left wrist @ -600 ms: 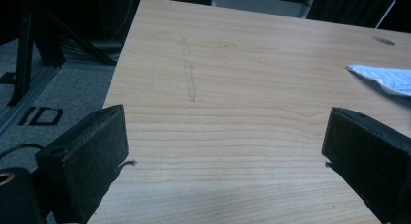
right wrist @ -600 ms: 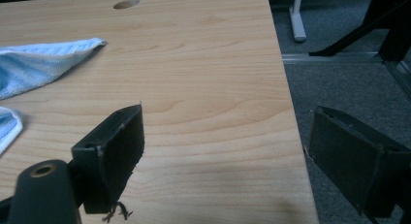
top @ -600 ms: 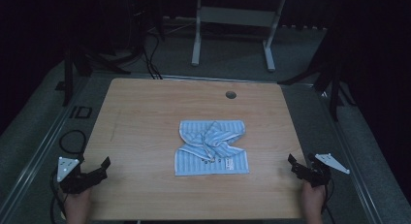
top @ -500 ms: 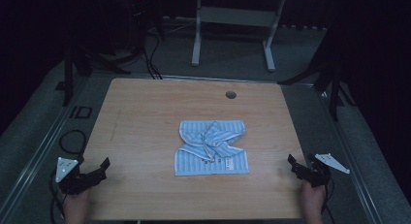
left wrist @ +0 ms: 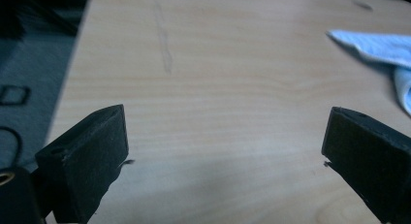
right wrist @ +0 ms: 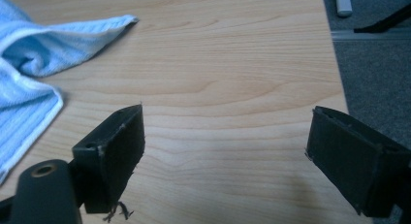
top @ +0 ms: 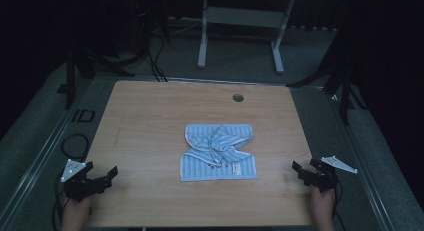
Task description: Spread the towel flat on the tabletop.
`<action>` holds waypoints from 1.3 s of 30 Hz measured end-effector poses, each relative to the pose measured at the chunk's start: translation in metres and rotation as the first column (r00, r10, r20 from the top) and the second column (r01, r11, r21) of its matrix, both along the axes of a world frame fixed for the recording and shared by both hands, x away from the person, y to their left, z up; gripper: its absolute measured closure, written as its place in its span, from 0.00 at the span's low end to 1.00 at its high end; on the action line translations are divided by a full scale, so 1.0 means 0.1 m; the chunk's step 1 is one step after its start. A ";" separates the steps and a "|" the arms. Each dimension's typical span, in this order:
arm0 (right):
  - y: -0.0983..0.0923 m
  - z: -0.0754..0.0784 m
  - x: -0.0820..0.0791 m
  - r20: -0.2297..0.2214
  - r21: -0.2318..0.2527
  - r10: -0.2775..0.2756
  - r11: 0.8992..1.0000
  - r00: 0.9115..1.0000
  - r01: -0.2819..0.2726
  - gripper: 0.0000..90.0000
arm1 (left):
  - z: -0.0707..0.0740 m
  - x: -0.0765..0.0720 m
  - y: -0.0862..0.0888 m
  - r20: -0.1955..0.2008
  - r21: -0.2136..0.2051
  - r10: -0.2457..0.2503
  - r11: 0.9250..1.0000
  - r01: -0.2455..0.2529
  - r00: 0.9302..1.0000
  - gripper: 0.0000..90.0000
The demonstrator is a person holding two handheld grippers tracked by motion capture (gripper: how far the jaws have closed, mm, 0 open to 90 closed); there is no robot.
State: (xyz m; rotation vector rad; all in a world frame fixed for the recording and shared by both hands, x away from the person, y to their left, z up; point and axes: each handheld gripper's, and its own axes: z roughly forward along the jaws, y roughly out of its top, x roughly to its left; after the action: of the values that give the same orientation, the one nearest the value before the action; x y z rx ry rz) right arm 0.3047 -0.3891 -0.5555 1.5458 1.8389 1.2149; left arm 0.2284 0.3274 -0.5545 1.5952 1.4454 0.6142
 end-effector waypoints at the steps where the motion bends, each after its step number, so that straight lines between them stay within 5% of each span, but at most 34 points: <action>1: 0.00 0.00 0.00 0.000 0.000 0.000 1.000 1.000 0.000 0.15 | 0.00 0.00 0.00 0.000 0.000 0.000 1.000 0.000 1.000 0.03; 2: 0.02 0.00 0.00 -0.010 -0.020 0.011 1.000 1.000 -0.012 0.15 | 0.01 -0.01 -0.01 -0.010 0.055 -0.013 0.998 0.013 1.000 0.03; 4: 0.03 0.00 0.00 -0.016 -0.027 0.020 0.999 1.000 -0.021 0.15 | 0.02 -0.02 -0.01 -0.011 0.060 -0.025 0.998 0.025 1.000 0.03; 6: 0.03 0.01 0.01 -0.021 -0.033 0.043 0.999 0.999 -0.044 0.15 | 0.06 -0.04 0.00 -0.042 0.032 -0.047 0.998 0.049 0.998 0.03; 7: 0.05 0.06 0.02 -0.041 -0.057 0.097 0.993 0.994 -0.099 0.15 | 0.10 -0.02 0.03 -0.115 -0.001 -0.070 0.998 0.070 0.991 0.03; 10: 0.07 0.09 0.03 -0.048 -0.062 0.144 0.987 0.988 -0.147 0.15 | 0.12 0.00 0.07 -0.163 -0.002 -0.082 0.997 0.083 0.983 0.05; 11: 0.10 0.11 0.05 -0.088 -0.079 0.202 0.975 0.975 -0.209 0.15 | 0.12 0.03 0.10 -0.207 -0.024 -0.127 0.992 0.125 0.970 0.05; 12: 0.12 0.12 0.06 -0.102 -0.104 0.227 0.966 0.969 -0.237 0.15 | 0.12 0.03 0.10 -0.207 -0.024 -0.127 0.992 0.125 0.970 0.05; 13: 0.13 0.13 0.07 -0.107 -0.129 0.254 0.955 0.961 -0.267 0.15 | 0.13 0.06 0.09 -0.226 -0.004 -0.150 0.988 0.153 0.962 0.05; 14: 0.13 0.13 0.07 -0.107 -0.129 0.254 0.955 0.961 -0.267 0.15 | 0.13 0.06 0.09 -0.226 -0.004 -0.150 0.988 0.153 0.962 0.05; 15: 0.17 0.14 0.09 -0.147 -0.170 0.291 0.934 0.945 -0.314 0.15 | 0.14 0.11 0.07 -0.263 -0.010 -0.184 0.982 0.188 0.947 0.05; 16: 0.17 0.14 0.09 -0.147 -0.170 0.291 0.934 0.945 -0.314 0.15 | 0.14 0.11 0.07 -0.263 -0.010 -0.184 0.982 0.188 0.947 0.05; 18: 0.20 0.14 0.14 -0.221 -0.172 0.334 0.912 0.916 -0.374 0.15 | 0.14 0.18 0.03 -0.325 -0.007 -0.227 0.971 0.237 0.918 0.05; 20: 0.23 0.15 0.16 -0.266 -0.195 0.355 0.891 0.896 -0.410 0.15 | 0.15 0.21 -0.01 -0.354 0.015 -0.253 0.961 0.276 0.900 0.05; 22: 0.25 0.18 0.18 -0.312 -0.201 0.375 0.872 0.873 -0.446 0.15 | 0.17 0.23 -0.06 -0.371 0.044 -0.266 0.952 0.303 0.890 0.05; 23: 0.25 0.18 0.18 -0.312 -0.201 0.375 0.872 0.873 -0.446 0.15 | 0.17 0.23 -0.06 -0.371 0.044 -0.266 0.952 0.303 0.890 0.05; 24: 0.26 0.18 0.19 -0.327 -0.203 0.384 0.864 0.864 -0.461 0.15 | 0.20 0.26 -0.12 -0.388 0.056 -0.282 0.943 0.328 0.877 0.05; 25: 0.29 0.21 0.21 -0.365 -0.217 0.420 0.829 0.831 -0.515 0.15 | 0.21 0.27 -0.14 -0.396 0.065 -0.286 0.939 0.337 0.873 0.05; 29: 0.35 0.25 0.24 -0.427 -0.261 0.438 0.778 0.791 -0.572 0.15 | 0.27 0.30 -0.23 -0.411 0.103 -0.301 0.922 0.372 0.860 0.05; 32: 0.40 0.27 0.25 -0.479 -0.273 0.443 0.746 0.758 -0.608 0.15 | 0.32 0.32 -0.31 -0.435 0.129 -0.325 0.901 0.415 0.840 0.07; 35: 0.46 0.30 0.28 -0.545 -0.269 0.445 0.710 0.711 -0.651 0.15 | 0.36 0.36 -0.39 -0.470 0.122 -0.353 0.882 0.456 0.809 0.07; 37: 0.51 0.31 0.30 -0.571 -0.283 0.440 0.687 0.693 -0.669 0.15 | 0.36 0.40 -0.45 -0.493 0.130 -0.367 0.866 0.483 0.789 0.07; 39: 0.55 0.32 0.33 -0.593 -0.280 0.435 0.678 0.677 -0.680 0.15 | 0.36 0.44 -0.53 -0.521 0.133 -0.380 0.848 0.513 0.764 0.07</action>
State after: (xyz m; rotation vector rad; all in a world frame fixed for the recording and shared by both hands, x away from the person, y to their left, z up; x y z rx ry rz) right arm 0.3374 -0.3339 -0.5231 1.0380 2.8600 0.4773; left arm 0.2720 0.2747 -0.5185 2.3451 1.2605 0.1257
